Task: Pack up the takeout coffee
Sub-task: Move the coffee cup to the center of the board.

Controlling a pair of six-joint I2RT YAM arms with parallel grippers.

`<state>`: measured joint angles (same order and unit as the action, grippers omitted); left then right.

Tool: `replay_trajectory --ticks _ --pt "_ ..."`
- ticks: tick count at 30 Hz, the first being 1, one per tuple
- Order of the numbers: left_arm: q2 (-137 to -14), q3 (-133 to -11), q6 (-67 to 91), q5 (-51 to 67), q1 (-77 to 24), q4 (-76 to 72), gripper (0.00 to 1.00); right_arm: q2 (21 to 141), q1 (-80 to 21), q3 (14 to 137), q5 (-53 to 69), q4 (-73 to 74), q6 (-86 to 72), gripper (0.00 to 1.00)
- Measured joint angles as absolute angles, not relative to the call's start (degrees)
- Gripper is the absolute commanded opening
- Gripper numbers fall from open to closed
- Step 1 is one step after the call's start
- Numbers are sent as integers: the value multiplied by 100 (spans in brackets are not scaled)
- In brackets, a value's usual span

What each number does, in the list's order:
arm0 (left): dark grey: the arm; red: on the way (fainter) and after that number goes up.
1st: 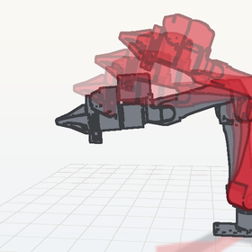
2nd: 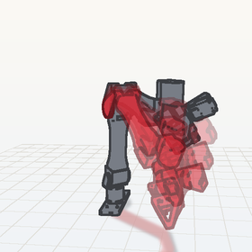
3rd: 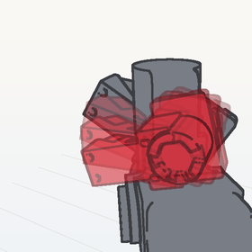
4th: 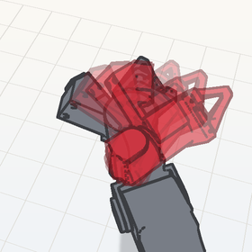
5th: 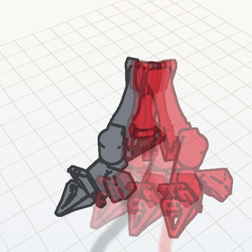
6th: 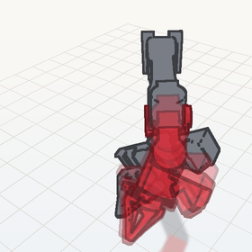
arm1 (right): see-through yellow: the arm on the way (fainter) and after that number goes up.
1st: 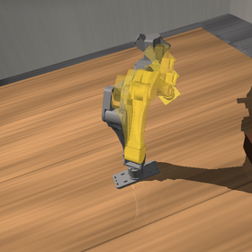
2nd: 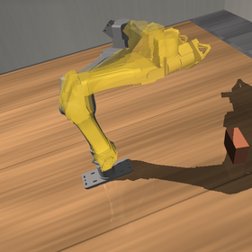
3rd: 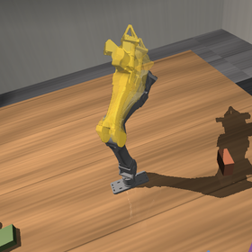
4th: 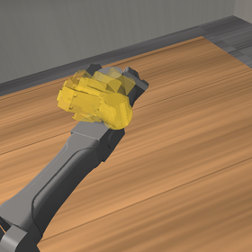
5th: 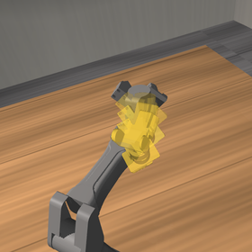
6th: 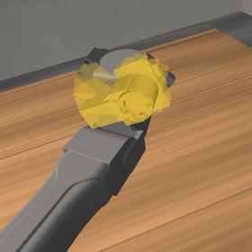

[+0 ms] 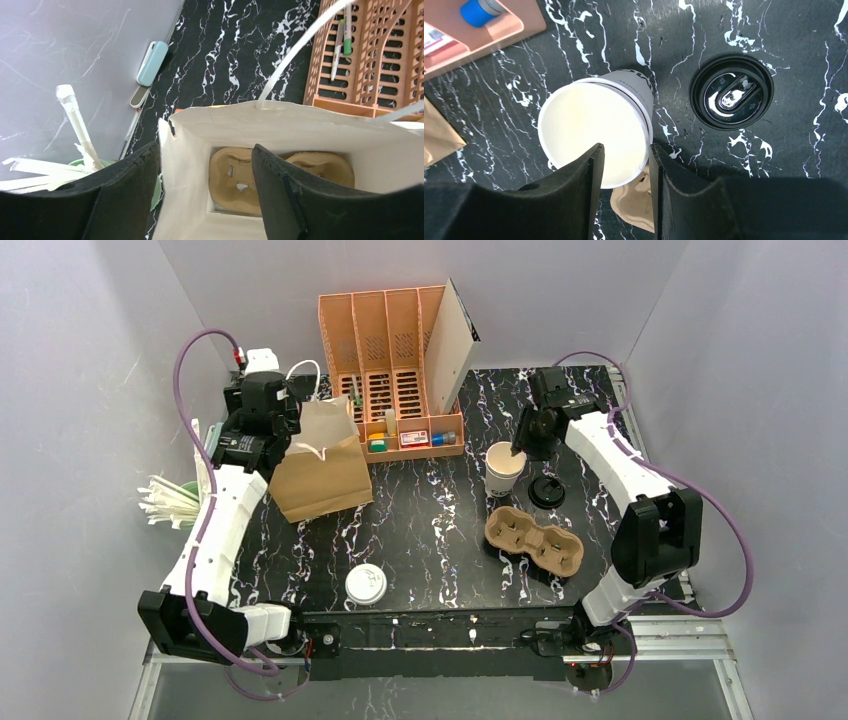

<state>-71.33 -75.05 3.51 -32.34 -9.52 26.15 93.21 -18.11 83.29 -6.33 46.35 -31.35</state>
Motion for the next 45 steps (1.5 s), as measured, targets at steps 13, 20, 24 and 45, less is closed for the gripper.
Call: replay_trajectory --ticks 13,20,24,45 --pt "-7284 -9797 390 -1837 -952 3256 75 9491 -1964 8226 -794 4637 -3131 13" --pt "-8097 -10654 703 -755 -1911 3151 76 9539 -1970 8235 -637 4637 -3120 1" --pt "-8586 -10449 760 -438 -3055 2842 71 9539 -2088 8235 -410 4626 -3100 1" --pt "-9336 -8895 -257 1638 -4032 2139 48 9668 -2985 8650 -3 4482 -2958 26"
